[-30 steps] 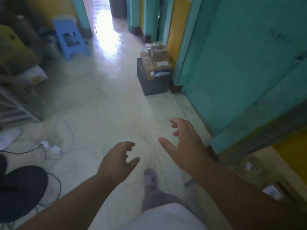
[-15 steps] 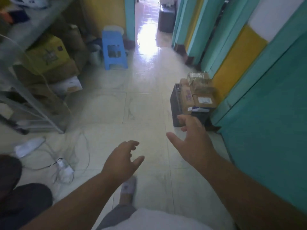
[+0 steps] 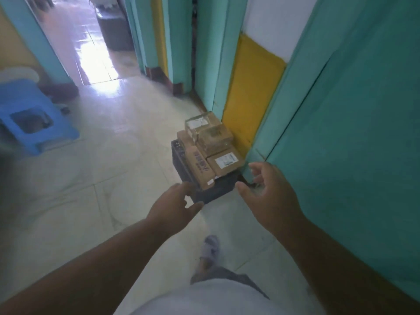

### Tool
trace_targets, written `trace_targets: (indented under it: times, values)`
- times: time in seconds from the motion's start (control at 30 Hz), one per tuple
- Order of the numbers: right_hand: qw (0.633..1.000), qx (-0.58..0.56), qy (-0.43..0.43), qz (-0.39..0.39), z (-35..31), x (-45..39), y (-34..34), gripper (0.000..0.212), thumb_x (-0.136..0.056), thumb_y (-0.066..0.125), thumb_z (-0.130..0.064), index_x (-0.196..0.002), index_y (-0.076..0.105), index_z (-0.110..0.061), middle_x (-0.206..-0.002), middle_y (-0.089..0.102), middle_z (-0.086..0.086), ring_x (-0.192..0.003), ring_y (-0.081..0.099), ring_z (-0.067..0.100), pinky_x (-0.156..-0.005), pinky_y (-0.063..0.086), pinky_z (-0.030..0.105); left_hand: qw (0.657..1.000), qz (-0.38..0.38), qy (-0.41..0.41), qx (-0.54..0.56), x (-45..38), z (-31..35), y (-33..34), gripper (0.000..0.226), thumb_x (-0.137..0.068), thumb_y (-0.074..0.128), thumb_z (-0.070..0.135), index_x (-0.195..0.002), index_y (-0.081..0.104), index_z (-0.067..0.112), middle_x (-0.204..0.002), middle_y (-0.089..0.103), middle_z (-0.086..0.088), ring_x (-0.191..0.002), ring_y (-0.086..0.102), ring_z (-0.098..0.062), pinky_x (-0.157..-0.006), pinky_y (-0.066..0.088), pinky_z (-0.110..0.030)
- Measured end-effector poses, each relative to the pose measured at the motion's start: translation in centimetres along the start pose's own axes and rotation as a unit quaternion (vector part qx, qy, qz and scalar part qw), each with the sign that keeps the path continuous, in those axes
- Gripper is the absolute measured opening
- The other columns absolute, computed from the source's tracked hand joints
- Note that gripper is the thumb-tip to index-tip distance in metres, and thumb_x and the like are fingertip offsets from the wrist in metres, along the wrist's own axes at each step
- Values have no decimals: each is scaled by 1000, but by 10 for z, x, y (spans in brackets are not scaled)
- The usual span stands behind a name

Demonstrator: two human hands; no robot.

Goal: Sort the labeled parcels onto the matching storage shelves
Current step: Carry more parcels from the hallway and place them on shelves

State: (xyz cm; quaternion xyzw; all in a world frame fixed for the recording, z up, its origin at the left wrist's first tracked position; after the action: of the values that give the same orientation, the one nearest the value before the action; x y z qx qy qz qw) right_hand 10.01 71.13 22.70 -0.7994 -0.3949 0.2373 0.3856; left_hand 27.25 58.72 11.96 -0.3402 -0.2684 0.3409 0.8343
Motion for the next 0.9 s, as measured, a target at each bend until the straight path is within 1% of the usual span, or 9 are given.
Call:
trace_targets:
  times: [0.07,0.13,0.3,0.37,0.47,0.57,0.63,0.73,0.9]
  values:
    - [1000,3,20,-14,17,-53,14,46,-89,70,-38,-128,54,-20,-122,58,-2,-99,53,8,-60,32,-1,1000,-14,-5,-4,-53,4,-4,41,-92,65,47,-128,54,32,-120,59,8,-95,61,-10,-83,57,-32]
    - [999,8,22,-24,18,-107,23,48,-90,68,-40,-131,52,-22,-126,57,-2,-106,56,12,-64,30,3,1000,-24,-11,-7,-97,3,-18,41,-92,65,46,-128,53,33,-120,59,9,-95,61,-10,-83,58,-31]
    - [999,28,21,-22,1,-230,43,50,-91,64,-44,-133,49,-23,-126,55,-4,-109,54,11,-72,39,15,998,-44,-21,-26,-204,-18,-57,44,-93,63,45,-133,51,33,-121,59,10,-96,61,-9,-82,58,-30]
    - [999,35,32,-20,0,-272,57,50,-91,64,-43,-134,49,-22,-125,54,-3,-109,55,11,-77,43,20,998,-59,-23,-19,-254,-31,-61,44,-93,64,44,-134,51,33,-121,60,11,-96,62,-9,-77,58,-27]
    - [997,39,67,-11,6,-326,84,51,-90,65,-43,-133,50,-20,-122,55,-1,-106,54,12,-75,42,19,992,-118,-34,9,-333,-52,-51,39,-93,65,40,-130,54,32,-117,62,11,-94,64,-10,-67,57,-25]
    - [991,50,127,8,24,-370,115,50,-90,65,-43,-132,51,-19,-122,55,-1,-104,52,8,-65,36,6,984,-178,-18,2,-419,-70,-36,31,-90,65,40,-120,55,36,-106,66,11,-89,68,-12,-69,62,-34]
    - [986,41,162,7,34,-396,140,50,-91,65,-42,-132,51,-19,-124,55,-1,-105,52,8,-64,35,4,978,-209,-22,5,-466,-84,-29,28,-90,65,39,-115,54,39,-100,66,15,-87,68,-10,-62,60,-29]
    - [976,36,213,-5,55,-423,172,51,-90,65,-42,-133,50,-19,-124,55,0,-107,53,10,-69,36,8,966,-250,-56,18,-510,-94,-18,29,-93,64,36,-119,53,38,-96,65,16,-79,63,-1,-52,46,-17]
    - [960,43,277,-23,113,-457,225,54,-90,65,-45,-135,49,-21,-129,51,2,-113,53,14,-76,44,22,947,-298,-118,19,-557,-122,32,42,-92,65,38,-131,51,30,-109,68,7,-85,66,-9,-55,47,-24]
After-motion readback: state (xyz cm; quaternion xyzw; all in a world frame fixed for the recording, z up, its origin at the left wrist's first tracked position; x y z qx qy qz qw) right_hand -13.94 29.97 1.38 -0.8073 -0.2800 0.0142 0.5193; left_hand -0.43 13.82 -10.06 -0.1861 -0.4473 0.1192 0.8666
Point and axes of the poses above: each hand's wrist, its own x-axis away from the middle knuckle, its own y-axis out of the palm, z = x × y, the point moved 9 cm from there along -x, towards the middle knuckle
